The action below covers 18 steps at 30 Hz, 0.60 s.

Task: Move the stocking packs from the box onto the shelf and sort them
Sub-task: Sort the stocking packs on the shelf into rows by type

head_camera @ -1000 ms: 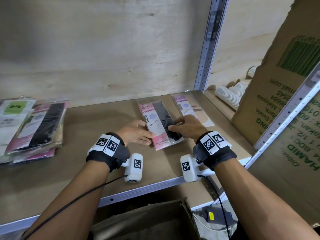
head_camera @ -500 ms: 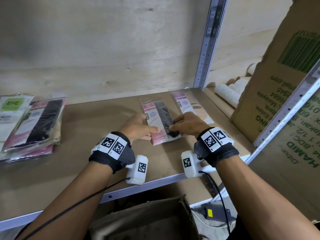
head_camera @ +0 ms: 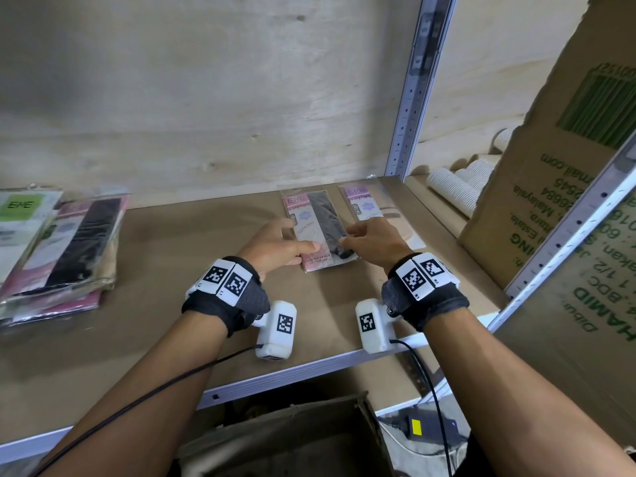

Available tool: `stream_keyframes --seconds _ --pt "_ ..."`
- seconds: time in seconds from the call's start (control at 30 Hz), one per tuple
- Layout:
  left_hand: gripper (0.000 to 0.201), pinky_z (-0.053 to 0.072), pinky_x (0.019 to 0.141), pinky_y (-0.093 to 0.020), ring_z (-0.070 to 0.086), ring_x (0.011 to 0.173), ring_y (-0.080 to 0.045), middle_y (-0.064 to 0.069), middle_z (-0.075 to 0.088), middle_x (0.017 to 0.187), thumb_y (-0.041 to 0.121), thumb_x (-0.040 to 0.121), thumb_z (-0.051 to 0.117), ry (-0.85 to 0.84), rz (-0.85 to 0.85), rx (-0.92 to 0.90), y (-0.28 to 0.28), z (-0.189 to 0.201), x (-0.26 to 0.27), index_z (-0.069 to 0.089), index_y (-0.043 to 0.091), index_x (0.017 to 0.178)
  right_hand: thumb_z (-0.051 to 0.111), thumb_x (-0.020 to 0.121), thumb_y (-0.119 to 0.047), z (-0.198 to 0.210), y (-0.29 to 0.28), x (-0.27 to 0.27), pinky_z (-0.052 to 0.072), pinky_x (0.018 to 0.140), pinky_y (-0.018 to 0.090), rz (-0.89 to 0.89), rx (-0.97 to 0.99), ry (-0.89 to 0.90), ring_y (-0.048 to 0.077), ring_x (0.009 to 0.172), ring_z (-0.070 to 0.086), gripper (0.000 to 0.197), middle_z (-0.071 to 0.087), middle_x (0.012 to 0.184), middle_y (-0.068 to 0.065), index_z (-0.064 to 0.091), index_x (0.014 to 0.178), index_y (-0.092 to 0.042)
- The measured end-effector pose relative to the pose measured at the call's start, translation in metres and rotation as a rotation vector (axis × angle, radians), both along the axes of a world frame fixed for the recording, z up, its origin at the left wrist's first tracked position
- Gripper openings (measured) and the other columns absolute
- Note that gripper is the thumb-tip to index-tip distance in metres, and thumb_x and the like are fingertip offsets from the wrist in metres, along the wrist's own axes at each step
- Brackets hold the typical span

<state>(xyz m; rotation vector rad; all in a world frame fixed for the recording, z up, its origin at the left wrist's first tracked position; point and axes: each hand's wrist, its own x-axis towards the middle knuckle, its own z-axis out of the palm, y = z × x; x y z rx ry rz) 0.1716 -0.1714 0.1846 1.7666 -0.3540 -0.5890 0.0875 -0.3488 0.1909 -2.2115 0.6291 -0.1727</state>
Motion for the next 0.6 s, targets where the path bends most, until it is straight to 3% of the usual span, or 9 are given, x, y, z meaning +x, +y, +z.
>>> stream_keyframes --seconds 0.27,0.33,0.4,0.53,0.6 --pt "0.053 0.059 0.080 -0.026 0.068 0.107 -0.022 -0.014 0.062 0.126 0.003 0.090 0.070 0.001 -0.002 -0.019 -0.001 -0.002 0.001 0.048 0.005 0.138 0.070 0.086 -0.019 0.000 0.000 -0.001 0.046 0.082 0.026 0.016 0.006 0.000 0.018 0.101 0.062 0.024 0.072 0.107 0.005 0.074 0.108 -0.009" --pt "0.040 0.059 0.083 -0.029 0.069 0.109 -0.025 -0.014 0.064 0.125 0.003 0.091 0.068 0.007 -0.005 -0.030 0.000 -0.003 0.002 0.053 0.008 0.128 0.068 0.087 -0.017 0.002 0.000 -0.002 0.047 0.081 0.026 0.030 0.002 0.008 0.018 0.100 0.063 0.021 0.073 0.106 0.005 0.075 0.106 -0.009" --pt "0.028 0.060 0.076 -0.025 0.070 0.106 -0.025 -0.012 0.067 0.118 0.004 0.092 0.068 -0.002 0.004 -0.032 0.002 -0.003 0.002 0.057 0.015 0.115 0.067 0.088 -0.018 0.003 0.000 -0.002 0.049 0.084 0.027 0.032 -0.001 0.014 0.019 0.103 0.063 0.023 0.072 0.107 0.005 0.074 0.108 -0.010" --pt "0.047 0.061 0.080 -0.033 0.071 0.096 -0.026 -0.015 0.063 0.119 0.007 0.091 0.069 -0.082 0.202 -0.008 0.022 -0.002 0.013 0.051 0.005 0.134 0.065 0.090 -0.021 0.005 0.006 -0.002 0.047 0.080 0.023 0.000 -0.069 -0.033 0.017 0.099 0.063 0.026 0.069 0.107 0.003 0.067 0.115 -0.012" --pt "0.042 0.062 0.080 -0.034 0.072 0.093 -0.028 -0.015 0.063 0.120 0.008 0.091 0.068 -0.103 0.302 -0.046 0.038 0.002 0.022 0.055 0.004 0.130 0.064 0.092 -0.020 0.007 0.014 0.000 0.045 0.071 0.017 0.008 -0.079 -0.088 0.014 0.091 0.063 0.021 0.069 0.101 0.001 0.068 0.111 -0.014"
